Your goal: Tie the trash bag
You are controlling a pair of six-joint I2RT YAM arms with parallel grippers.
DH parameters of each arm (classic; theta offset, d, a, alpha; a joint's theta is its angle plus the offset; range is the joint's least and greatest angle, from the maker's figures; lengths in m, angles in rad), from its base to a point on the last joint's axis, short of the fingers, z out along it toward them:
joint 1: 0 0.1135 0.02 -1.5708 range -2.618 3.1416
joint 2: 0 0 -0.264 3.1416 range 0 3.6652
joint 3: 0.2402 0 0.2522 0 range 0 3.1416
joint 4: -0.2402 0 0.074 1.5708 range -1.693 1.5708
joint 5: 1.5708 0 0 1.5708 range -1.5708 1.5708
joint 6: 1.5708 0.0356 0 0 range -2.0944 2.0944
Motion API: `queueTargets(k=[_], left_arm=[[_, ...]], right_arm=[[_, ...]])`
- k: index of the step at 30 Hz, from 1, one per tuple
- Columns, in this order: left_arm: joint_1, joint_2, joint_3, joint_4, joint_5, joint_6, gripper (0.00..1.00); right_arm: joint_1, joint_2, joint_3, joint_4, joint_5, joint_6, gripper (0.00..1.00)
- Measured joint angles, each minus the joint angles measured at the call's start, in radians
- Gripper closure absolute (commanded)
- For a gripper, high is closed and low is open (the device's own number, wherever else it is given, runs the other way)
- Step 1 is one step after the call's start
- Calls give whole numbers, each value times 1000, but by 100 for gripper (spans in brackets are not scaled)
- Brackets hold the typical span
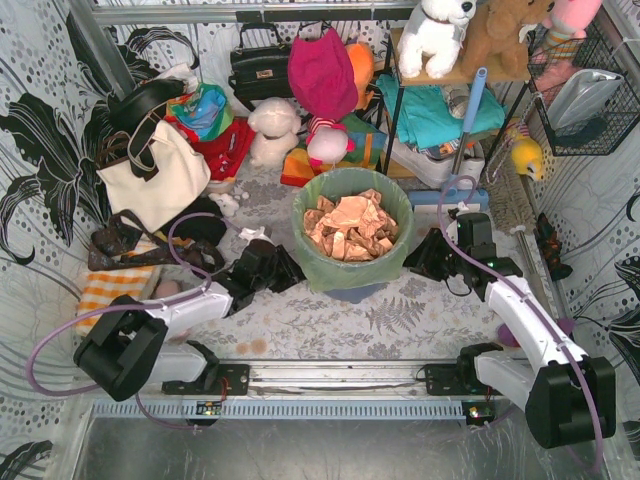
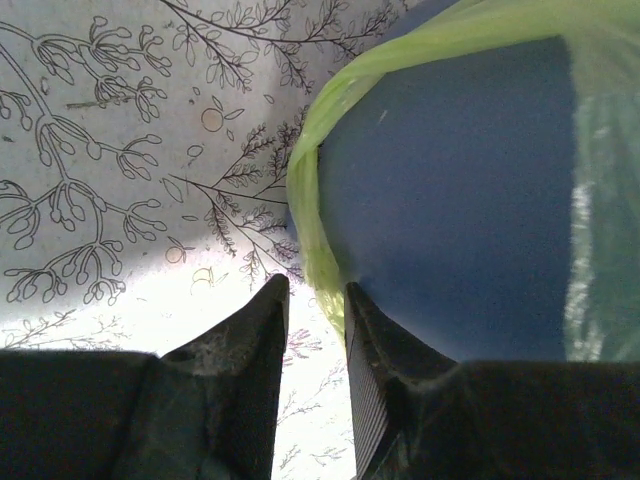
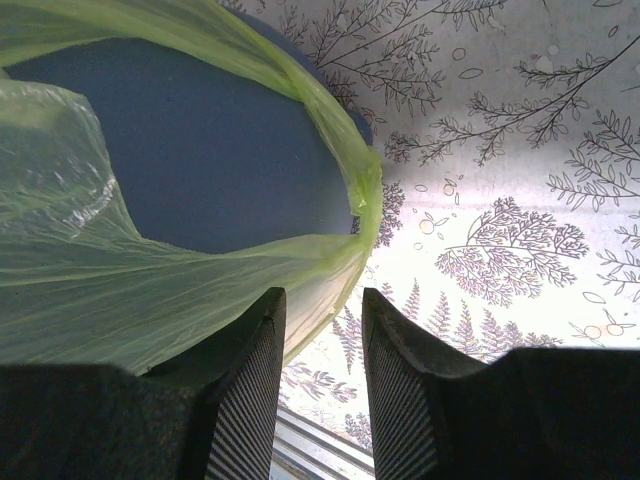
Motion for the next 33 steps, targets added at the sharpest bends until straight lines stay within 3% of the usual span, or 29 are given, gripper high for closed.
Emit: queueTargets(k=[6,13,20,28,33], left_arm=[[2,62,-17,56,27,-8,71],[2,92,-17,89,38,-11,100],[2,70,0,23,13,8,100],[2,-161,57,-200,-102,53,100],[2,-274,103,-343,-145,80,100]], right_arm=[[0,2,15,-8,3,-7,64],[0,-3,32,-42,12,-24,65],[1,-63,74,-115,53,-40,66],[5,-146,228,-187,63,-84,66],[72,-162,339,-177,14,-144,63]])
